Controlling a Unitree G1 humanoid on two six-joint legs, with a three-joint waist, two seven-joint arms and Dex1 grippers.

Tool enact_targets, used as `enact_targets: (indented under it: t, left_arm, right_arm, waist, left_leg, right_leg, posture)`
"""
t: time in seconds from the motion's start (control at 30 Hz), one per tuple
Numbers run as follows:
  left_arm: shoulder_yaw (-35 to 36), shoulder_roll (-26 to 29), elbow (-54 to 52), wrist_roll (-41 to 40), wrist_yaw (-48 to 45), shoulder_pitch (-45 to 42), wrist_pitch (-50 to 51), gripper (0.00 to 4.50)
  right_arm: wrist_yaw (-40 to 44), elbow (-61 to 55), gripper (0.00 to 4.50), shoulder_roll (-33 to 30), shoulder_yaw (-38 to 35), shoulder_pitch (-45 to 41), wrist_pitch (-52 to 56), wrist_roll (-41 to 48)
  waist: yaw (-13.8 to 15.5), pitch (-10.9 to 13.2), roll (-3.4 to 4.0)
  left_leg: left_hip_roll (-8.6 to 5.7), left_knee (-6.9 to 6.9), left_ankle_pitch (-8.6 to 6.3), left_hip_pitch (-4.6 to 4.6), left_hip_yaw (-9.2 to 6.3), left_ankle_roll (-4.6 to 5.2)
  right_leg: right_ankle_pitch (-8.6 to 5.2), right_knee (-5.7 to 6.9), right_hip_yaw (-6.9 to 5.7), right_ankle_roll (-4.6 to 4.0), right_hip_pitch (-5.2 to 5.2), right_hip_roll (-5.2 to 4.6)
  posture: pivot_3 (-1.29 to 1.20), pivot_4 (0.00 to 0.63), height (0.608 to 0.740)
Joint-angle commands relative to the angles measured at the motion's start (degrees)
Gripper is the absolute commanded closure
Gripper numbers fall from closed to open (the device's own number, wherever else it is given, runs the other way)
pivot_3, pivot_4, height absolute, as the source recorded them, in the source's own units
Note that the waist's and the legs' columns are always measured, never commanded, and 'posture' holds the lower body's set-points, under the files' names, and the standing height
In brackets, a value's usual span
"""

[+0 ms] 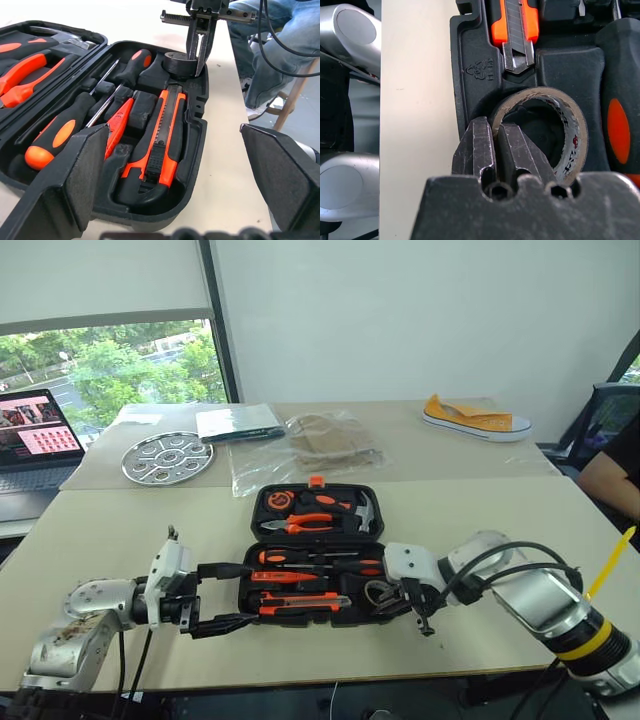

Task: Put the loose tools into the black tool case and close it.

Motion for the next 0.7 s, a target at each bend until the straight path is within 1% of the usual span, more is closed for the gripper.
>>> enact_targets:
  t: [0.03,0.1,0.2,0.23,0.3,0.37,0.43,0.47,0.5,0.53,0.6,0.7]
  left_arm:
    - [1.92,0.97,-0.99,-0.49,0.37,-0.21,-0.37,0.00]
    - [2.26,1.19,-0.63,-0.49,0.63,-0.25,-0.21,0.00]
    - [2.67,1.49,0.02,-0.34,0.99,-0.17,-0.28,0.00]
    - [3.06,1.55,0.47,-0.36,1.35,-0.20,-0.17,0.00]
    - [4.16,1.53,1.67,-0.46,2.15,-0.26,-0.18,0.00]
    - [5.40,1.31,3.42,-0.58,3.40,-0.56,0.09,0.00]
    - [6.32,0.59,6.60,1.10,6.98,-2.13,-0.52,0.00]
    - [6.72,0.04,8.77,2.41,10.19,-3.46,-0.48,0.00]
    - [6.99,-0.47,10.87,3.82,13.23,-4.73,-0.66,0.53]
    - [6.91,-0.84,12.85,5.08,15.50,-5.89,-0.64,0.68]
    - [6.33,-1.93,15.73,7.51,19.44,-7.76,-1.20,1.47]
    - [4.01,-4.01,18.89,10.71,23.72,-10.85,-1.17,2.62]
  right_arm:
    - [1.00,1.56,3.26,0.08,-0.28,-0.41,1.06,0.23]
    - [1.72,2.42,2.57,0.89,-3.01,-0.79,-0.10,2.84]
    - [5.43,3.34,1.59,-0.01,-7.13,-0.31,-0.71,7.52]
    - [7.25,3.58,1.26,-0.23,-9.76,0.23,-1.10,10.40]
    - [9.57,4.20,1.26,-0.69,-15.09,1.66,-2.30,14.94]
    - [9.64,5.44,1.26,-0.82,-19.44,2.90,-2.32,17.72]
    - [6.10,8.18,1.26,0.26,-22.86,3.28,-2.63,17.84]
    - [3.30,10.01,1.26,0.94,-23.73,3.37,-4.39,15.97]
    - [0.22,11.81,1.77,1.65,-24.18,3.35,-6.28,13.67]
    - [-1.94,13.49,1.93,1.65,-23.57,3.76,-9.02,10.65]
    - [-6.28,16.55,2.64,2.15,-22.24,4.47,-14.55,5.13]
    - [-14.34,21.92,3.73,5.57,-20.66,3.44,-20.79,-1.43]
  waist:
    - [-0.05,0.00,0.00]
    - [0.02,0.00,0.00]
    - [-0.02,0.01,0.01]
    - [-0.07,0.01,0.01]
    - [-0.07,0.01,0.01]
    - [-0.10,0.01,0.01]
    - [-0.11,0.01,0.01]
    - [-0.10,0.01,0.01]
    - [-0.06,0.02,0.00]
    - [-0.03,0.02,0.00]
    - [-0.02,0.01,0.00]
    - [-0.14,0.01,0.00]
  left_leg:
    - [0.00,0.00,0.00,0.00,0.01,0.00]
    - [0.01,-0.01,0.00,0.00,-0.01,0.00]
    - [-0.01,-0.08,0.00,-0.03,-0.02,0.00]
    - [0.01,-0.10,0.00,-0.04,-0.02,0.00]
    - [0.01,-0.13,0.00,-0.05,-0.03,0.00]
    - [0.01,-0.15,-0.01,-0.05,-0.03,0.01]
    - [0.02,-0.14,-0.01,-0.05,-0.03,0.01]
    - [0.01,-0.13,-0.01,-0.04,-0.03,0.01]
    - [0.00,-0.11,-0.01,-0.02,-0.02,0.01]
    - [-0.01,-0.07,0.00,-0.01,-0.02,0.01]
    - [-0.01,-0.04,0.04,0.01,-0.01,-0.06]
    - [-0.03,-0.04,0.07,0.03,0.04,-0.10]
  right_leg:
    - [0.00,0.00,0.01,0.00,-0.01,0.00]
    - [0.00,0.01,-0.01,0.00,-0.01,0.01]
    - [0.00,0.00,-0.02,0.00,-0.06,0.00]
    - [0.00,0.01,-0.04,0.00,-0.06,0.02]
    - [0.00,0.01,-0.06,0.00,-0.06,0.02]
    - [0.00,0.02,-0.07,0.01,-0.06,0.02]
    - [0.01,0.01,-0.07,0.01,-0.05,0.02]
    - [0.01,0.00,-0.06,0.01,-0.05,0.01]
    - [0.01,-0.02,-0.05,0.01,-0.04,0.00]
    - [0.00,-0.02,-0.05,0.00,-0.04,0.00]
    - [0.04,0.05,-0.04,-0.05,-0.04,0.02]
    - [0.07,0.15,-0.01,-0.09,-0.07,0.01]
  posture:
    - [0.00,0.150,0.740]
    - [0.00,0.150,0.740]
    - [0.00,0.150,0.740]
    - [0.00,0.150,0.740]
    - [0.00,0.150,0.740]
    - [0.00,0.150,0.740]
    - [0.00,0.150,0.740]
    - [0.00,0.150,0.740]
    - [0.00,0.150,0.740]
    - [0.00,0.150,0.740]
    - [0.00,0.150,0.740]
    - [0.00,0.150,0.740]
